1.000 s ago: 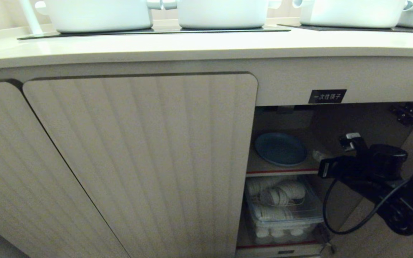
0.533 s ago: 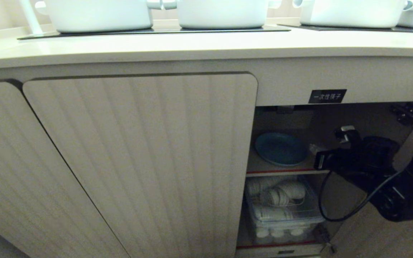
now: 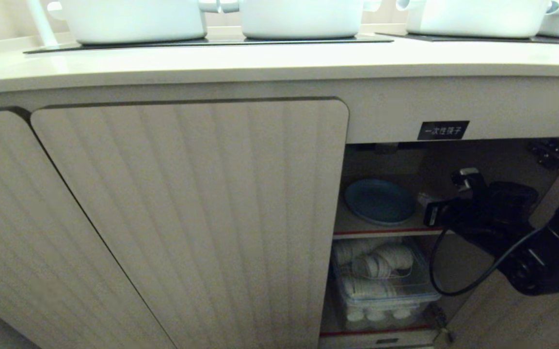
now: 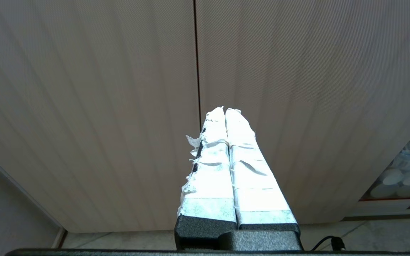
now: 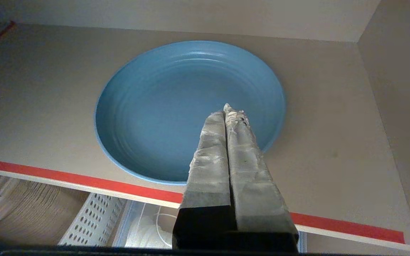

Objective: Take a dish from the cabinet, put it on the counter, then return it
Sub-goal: Take the plate from the cabinet

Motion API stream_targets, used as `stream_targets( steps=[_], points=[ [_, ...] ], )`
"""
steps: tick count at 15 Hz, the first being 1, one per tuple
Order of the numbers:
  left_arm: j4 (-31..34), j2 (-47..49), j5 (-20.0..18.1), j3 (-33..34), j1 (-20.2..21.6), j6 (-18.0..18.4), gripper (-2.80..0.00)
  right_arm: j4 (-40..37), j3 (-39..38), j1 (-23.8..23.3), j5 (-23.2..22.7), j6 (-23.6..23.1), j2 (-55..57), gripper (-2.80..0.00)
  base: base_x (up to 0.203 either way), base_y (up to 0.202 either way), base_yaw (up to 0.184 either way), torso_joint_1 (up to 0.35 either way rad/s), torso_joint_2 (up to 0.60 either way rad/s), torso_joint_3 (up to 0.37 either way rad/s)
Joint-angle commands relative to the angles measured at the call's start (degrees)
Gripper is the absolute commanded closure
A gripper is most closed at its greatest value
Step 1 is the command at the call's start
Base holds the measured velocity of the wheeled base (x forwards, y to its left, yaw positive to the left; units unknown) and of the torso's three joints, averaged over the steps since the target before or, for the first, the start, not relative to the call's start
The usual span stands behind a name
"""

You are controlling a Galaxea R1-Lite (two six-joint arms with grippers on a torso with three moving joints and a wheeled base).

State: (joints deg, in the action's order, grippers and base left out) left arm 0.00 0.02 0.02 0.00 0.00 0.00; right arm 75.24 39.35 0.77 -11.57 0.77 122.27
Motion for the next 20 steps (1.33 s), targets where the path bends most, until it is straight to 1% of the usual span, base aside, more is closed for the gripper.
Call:
stream_targets(
  steps=[1, 5, 8, 11, 12, 14, 20],
  points=[
    [0.0, -0.02, -0.02, 0.0, 0.0, 0.0, 0.0, 0.51, 0.11, -0.06, -0.03, 0.02, -0.27, 0.0, 0.0, 0.0, 0.0, 0.0, 0.0, 0.0],
    [0.0, -0.02, 0.06, 0.0, 0.0, 0.0, 0.0, 1.57, 0.86, -0.15, -0.03, -0.05, -0.02, 0.0, 0.0, 0.0, 0.0, 0.0, 0.0, 0.0],
    [0.0, -0.02, 0.0, 0.0, 0.0, 0.0, 0.0, 1.66, 3.0, -0.38, 0.21, -0.06, 0.59, 0.0, 0.0, 0.0, 0.0, 0.0, 0.0, 0.0],
    [0.0, -0.02, -0.02, 0.0, 0.0, 0.0, 0.0, 0.88, 3.99, -0.49, 3.9, 0.2, 0.86, 0.0, 0.0, 0.0, 0.0, 0.0, 0.0, 0.0],
    [0.0, -0.02, 0.03, 0.0, 0.04, 0.0, 0.0, 0.91, 3.98, -0.49, 4.36, 0.98, 0.9, -2.8, 0.0, 0.0, 0.0, 0.0, 0.0, 0.0],
    [0.0, -0.02, -0.02, 0.0, 0.0, 0.0, 0.0, 1.51, 4.07, -0.74, 4.89, 2.77, 0.86, -2.8, 0.0, 0.0, 0.0, 0.0, 0.0, 0.0],
    [0.0, -0.02, -0.02, 0.0, 0.0, 0.0, 0.0, 3.49, 4.15, -1.12, 4.98, 2.84, 1.65, -2.8, 0.0, 0.0, 0.0, 0.0, 0.0, 0.0]
  ],
)
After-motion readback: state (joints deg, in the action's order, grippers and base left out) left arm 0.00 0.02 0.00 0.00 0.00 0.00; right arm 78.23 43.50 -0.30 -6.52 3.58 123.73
